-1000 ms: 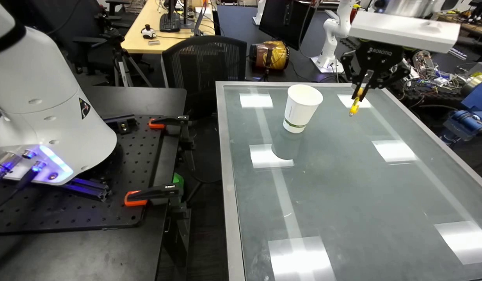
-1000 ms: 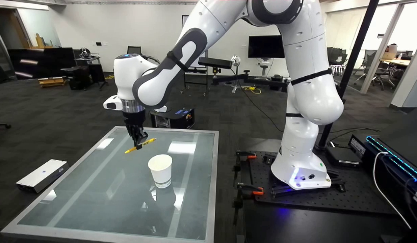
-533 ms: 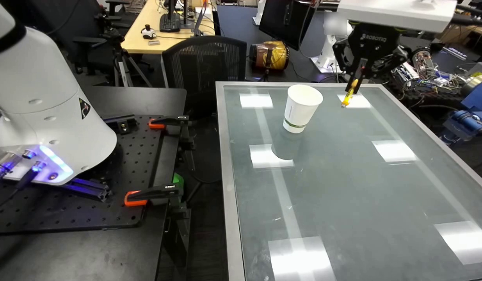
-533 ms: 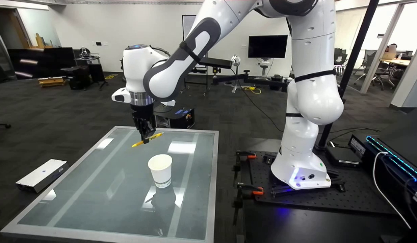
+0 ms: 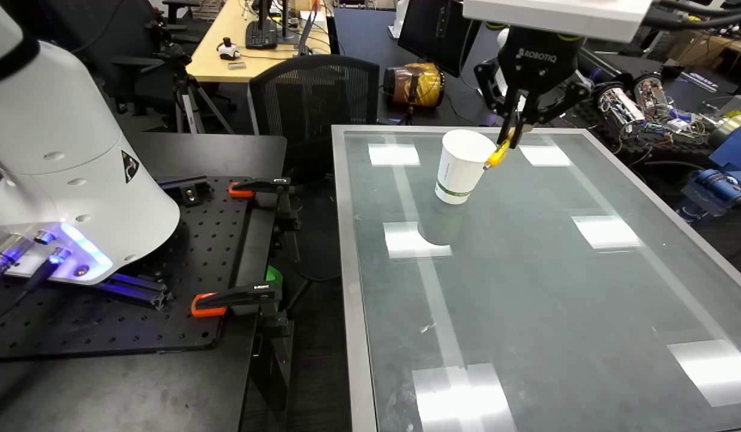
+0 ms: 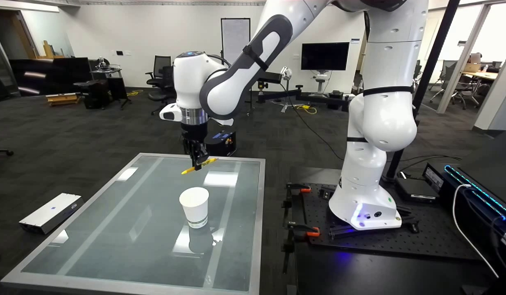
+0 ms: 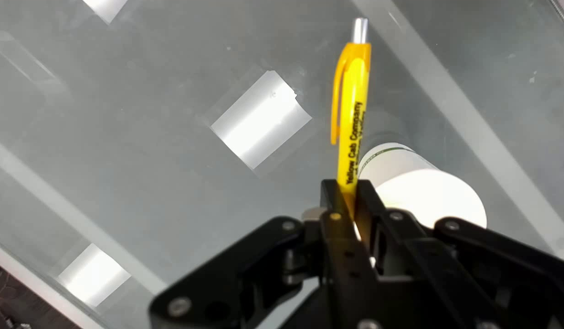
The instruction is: Put the yellow pen in the cup
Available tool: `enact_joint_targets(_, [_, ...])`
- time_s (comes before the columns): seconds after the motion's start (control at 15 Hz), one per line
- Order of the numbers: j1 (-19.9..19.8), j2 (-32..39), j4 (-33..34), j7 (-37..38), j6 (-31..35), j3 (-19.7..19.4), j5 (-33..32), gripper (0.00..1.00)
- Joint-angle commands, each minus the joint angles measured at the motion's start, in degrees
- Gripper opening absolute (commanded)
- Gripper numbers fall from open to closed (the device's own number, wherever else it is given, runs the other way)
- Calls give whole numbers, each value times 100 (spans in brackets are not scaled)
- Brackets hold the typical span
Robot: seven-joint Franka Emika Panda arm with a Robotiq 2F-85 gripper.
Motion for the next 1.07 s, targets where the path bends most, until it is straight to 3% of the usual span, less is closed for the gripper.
enact_joint_targets(0.0, [71, -31, -23, -2, -11, -70, 7, 12])
enact_joint_targets(0.07, [72, -41, -31, -2, -11, -72, 7, 12])
enact_joint_targets(0.13, [72, -42, -32, -2, -10, -72, 7, 3])
enact_joint_targets(0.47, [-9, 113, 67, -848, 700, -47, 546, 3])
enact_joint_targets(0.73, [-96, 236, 116, -2347, 1186, 112, 1792, 3])
enact_joint_targets(1.0, [-189, 306, 277, -4177, 1189, 325, 3324, 3])
